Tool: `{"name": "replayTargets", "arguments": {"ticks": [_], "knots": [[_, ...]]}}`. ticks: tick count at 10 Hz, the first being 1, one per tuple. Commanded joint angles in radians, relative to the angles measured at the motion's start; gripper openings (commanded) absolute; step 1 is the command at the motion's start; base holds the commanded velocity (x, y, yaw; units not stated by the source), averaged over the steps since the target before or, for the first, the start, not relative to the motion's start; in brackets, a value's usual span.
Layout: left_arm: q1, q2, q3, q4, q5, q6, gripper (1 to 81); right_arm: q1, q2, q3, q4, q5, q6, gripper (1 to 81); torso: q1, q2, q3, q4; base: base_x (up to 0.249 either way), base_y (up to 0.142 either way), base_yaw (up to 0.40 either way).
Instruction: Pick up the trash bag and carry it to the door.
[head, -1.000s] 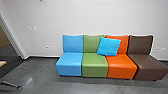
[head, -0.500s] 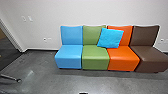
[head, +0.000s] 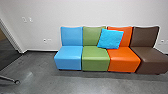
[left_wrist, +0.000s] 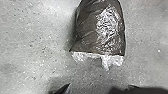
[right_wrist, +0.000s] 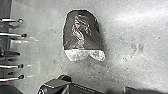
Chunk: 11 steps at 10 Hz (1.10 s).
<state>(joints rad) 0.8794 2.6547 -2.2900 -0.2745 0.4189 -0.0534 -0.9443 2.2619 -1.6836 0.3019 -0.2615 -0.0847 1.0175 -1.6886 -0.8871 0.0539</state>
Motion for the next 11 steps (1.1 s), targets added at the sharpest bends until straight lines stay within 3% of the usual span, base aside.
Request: {"name": "replayTargets", "arguments": {"ticks": [1, 8, 9, 11], "knots": [[-0.125, 0.040, -0.014, -0.012, 0.090, 0.001, 81.1, 0.092, -0.040, 0.029, 0.034, -0.058, -0.001, 81.1, 0.062, -0.097, 0.000, 0.000, 0.000, 0.000, 0.000], [-0.133, 0.079, 0.004, -0.022, 0.093, 0.001, 81.1, 0.092, -0.036, 0.032, 0.034, -0.058, -0.001, 81.1, 0.220, -0.350, 0.000, 0.000, 0.000, 0.000, 0.000], [-0.147, 0.079, -0.005, -0.022, 0.093, 0.001, 81.1, 0.092, -0.037, 0.033, 0.034, -0.058, -0.001, 81.1, 0.244, -0.389, -0.065, 0.000, 0.000, 0.000, 0.000], [-0.170, 0.079, -0.006, -0.026, 0.096, 0.001, 81.1, 0.092, -0.037, 0.036, 0.034, -0.058, -0.001, 81.1, 0.280, -0.446, -0.115, 0.000, 0.000, 0.000, 0.000]]}}
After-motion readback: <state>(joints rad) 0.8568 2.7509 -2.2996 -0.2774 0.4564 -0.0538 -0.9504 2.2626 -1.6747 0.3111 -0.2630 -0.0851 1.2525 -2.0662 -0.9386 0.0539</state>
